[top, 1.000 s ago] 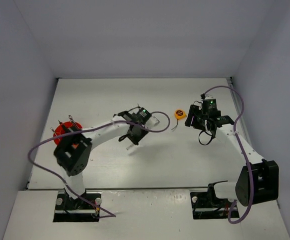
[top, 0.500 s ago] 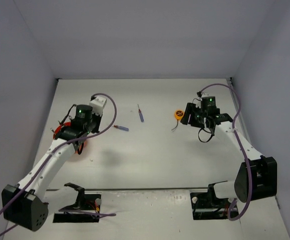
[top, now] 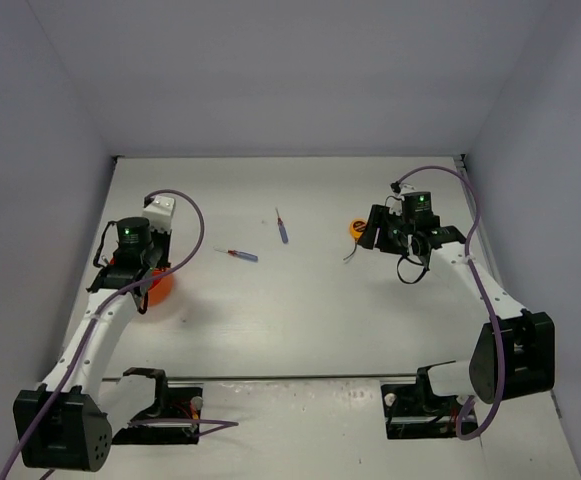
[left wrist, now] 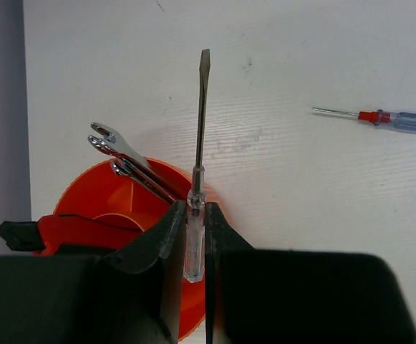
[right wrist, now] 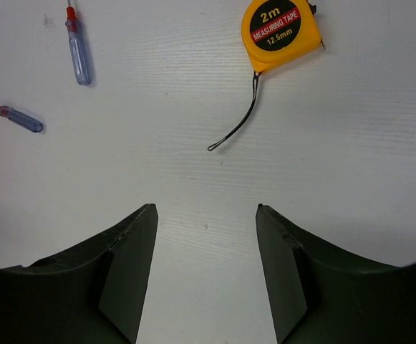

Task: Sort the tools into containers

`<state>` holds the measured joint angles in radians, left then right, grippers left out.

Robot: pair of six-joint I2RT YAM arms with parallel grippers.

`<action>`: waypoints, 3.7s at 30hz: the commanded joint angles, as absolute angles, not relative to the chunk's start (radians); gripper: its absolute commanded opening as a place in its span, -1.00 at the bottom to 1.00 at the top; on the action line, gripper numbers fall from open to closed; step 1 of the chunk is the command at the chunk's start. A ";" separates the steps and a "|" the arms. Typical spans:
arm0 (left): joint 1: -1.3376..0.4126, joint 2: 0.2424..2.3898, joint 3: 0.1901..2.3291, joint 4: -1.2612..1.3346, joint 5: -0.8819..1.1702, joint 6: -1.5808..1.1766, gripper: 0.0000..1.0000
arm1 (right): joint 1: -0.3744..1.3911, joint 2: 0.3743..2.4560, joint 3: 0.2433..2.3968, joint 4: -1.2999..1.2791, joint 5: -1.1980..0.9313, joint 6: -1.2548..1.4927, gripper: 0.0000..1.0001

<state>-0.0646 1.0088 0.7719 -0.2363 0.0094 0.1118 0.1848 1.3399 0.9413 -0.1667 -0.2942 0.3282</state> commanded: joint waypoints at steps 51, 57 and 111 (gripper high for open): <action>-0.037 0.864 0.800 -0.287 0.000 0.102 -0.45 | 0.254 1.340 0.982 -0.088 -0.313 0.275 0.08; -0.041 0.962 0.968 -0.294 -0.022 -0.250 -0.28 | 0.400 1.468 1.117 -0.107 -0.258 0.243 0.08; -0.252 1.139 1.418 -0.633 0.201 -0.590 0.43 | 0.664 1.929 1.546 -0.021 0.000 0.174 -1.00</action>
<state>-0.2077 1.1169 1.3292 -0.6842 0.2008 -0.4907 0.6420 2.1656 1.6024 -0.1478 0.0741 0.2120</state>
